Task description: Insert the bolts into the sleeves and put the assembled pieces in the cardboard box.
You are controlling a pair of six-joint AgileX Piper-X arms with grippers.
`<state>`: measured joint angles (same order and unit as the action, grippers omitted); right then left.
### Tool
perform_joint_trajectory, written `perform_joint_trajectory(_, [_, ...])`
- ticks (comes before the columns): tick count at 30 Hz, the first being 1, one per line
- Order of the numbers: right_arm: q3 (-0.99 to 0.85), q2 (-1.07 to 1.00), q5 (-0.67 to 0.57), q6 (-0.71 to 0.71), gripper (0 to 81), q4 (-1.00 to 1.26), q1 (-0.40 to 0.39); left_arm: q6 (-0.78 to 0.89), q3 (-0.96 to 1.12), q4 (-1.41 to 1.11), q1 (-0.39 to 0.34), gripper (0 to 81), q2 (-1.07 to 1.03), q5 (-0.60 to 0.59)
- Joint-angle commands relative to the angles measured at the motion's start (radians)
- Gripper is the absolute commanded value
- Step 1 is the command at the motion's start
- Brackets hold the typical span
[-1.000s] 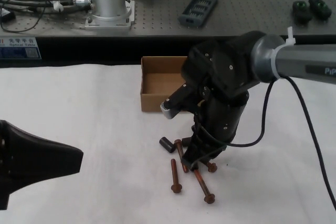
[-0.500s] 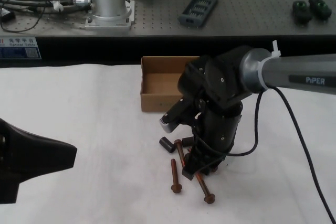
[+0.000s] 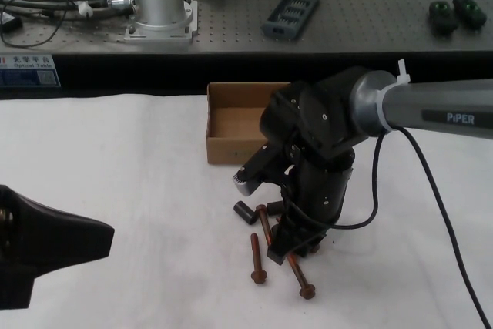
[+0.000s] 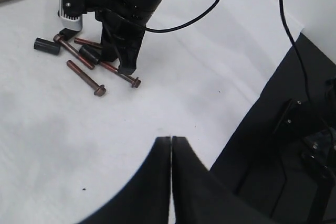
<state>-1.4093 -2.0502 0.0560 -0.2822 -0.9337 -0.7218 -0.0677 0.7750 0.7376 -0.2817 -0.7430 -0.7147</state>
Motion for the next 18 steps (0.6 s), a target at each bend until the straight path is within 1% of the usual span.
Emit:
perform_joint_trajectory(1, [-0.002, -0.024, -0.006, -0.009, 7.8, 0.033, -0.002, 0.0, 0.002, -0.003, 0.002, 0.7, 0.007, 0.005])
perform_joint_trajectory(5, [-0.002, -0.024, -0.006, -0.033, 1.0, 0.013, -0.002, 0.0, 0.002, -0.007, 0.002, 0.7, 0.007, 0.005])
perform_joint_trajectory(6, [-0.002, -0.024, -0.001, -0.06, 2.8, -0.006, -0.002, 0.0, 0.002, -0.007, 0.002, 0.7, 0.007, 0.005])
perform_joint_trajectory(12, [-0.002, -0.024, 0.124, -0.173, 2.9, -0.104, 0.013, 0.0, 0.002, -0.007, 0.002, 0.7, 0.007, 0.005])
perform_joint_trajectory(18, [-0.002, -0.024, 0.141, -0.311, 2.9, -0.135, 0.059, -0.097, 0.002, -0.006, 0.002, 0.7, 0.007, 0.01])
